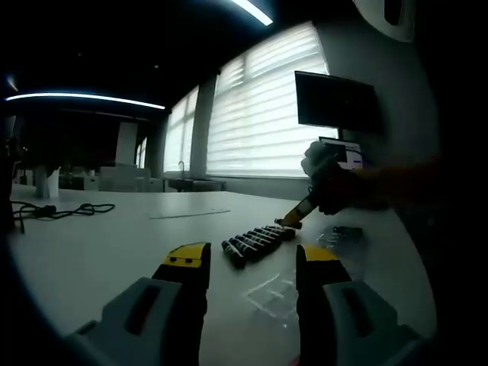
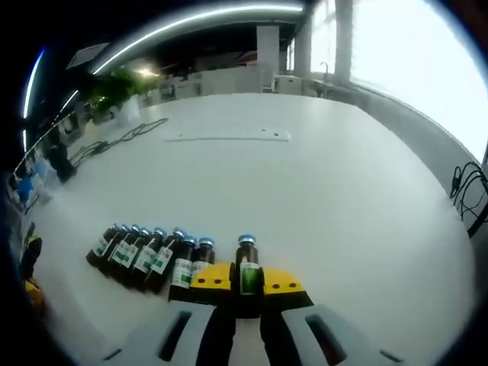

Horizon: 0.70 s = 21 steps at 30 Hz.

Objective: Grip medicine bottles put into box

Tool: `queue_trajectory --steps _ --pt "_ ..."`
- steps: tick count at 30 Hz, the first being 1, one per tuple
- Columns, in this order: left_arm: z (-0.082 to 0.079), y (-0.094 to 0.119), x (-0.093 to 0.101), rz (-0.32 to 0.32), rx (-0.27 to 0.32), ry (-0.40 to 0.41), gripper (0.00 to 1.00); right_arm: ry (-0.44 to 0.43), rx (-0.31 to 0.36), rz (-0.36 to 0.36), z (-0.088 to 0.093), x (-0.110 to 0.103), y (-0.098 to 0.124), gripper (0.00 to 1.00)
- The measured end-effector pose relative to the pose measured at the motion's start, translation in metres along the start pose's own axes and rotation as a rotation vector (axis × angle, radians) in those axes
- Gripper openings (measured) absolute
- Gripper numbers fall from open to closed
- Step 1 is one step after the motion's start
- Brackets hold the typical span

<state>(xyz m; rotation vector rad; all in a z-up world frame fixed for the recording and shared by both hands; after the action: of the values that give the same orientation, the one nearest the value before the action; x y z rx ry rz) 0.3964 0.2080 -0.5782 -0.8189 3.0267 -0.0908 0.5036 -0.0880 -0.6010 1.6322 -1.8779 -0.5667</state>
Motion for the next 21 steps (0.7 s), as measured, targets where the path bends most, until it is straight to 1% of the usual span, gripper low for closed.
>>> queue_trajectory --steps 5,6,13,18,20,21 --pt "0.000 0.000 0.001 0.003 -0.002 -0.001 0.37 -0.011 0.017 -0.006 -0.001 0.003 0.012 0.07" --pt "0.000 0.000 0.001 0.003 -0.002 -0.001 0.37 -0.016 0.031 -0.008 -0.002 0.003 0.016 0.07" --pt "-0.001 -0.001 0.001 0.001 -0.002 -0.005 0.37 -0.049 0.056 -0.018 -0.002 0.001 0.033 0.07" --pt "-0.001 0.000 0.001 -0.001 -0.001 -0.003 0.37 -0.070 0.073 -0.027 0.007 -0.001 0.044 0.07" --pt "-0.001 -0.001 0.002 0.004 0.000 -0.004 0.37 -0.042 0.094 -0.023 0.008 0.000 0.050 0.07" --pt "-0.001 -0.001 0.002 0.005 -0.001 -0.004 0.37 -0.048 0.094 -0.020 0.009 0.001 0.053 0.07"
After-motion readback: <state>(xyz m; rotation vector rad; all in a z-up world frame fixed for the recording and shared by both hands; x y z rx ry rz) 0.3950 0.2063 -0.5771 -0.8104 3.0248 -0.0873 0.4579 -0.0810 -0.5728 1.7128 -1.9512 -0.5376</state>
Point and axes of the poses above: the point that each gripper's makers call its tool centre point, and the gripper's own axes: y roughly backward along the fingers, x roughly to its right, z roughly out of its underside, the point moved 5 cm from there along y, roughly backward along the fingers, and after that the axes turned 14 degrees about z, right-handed, at the moved point
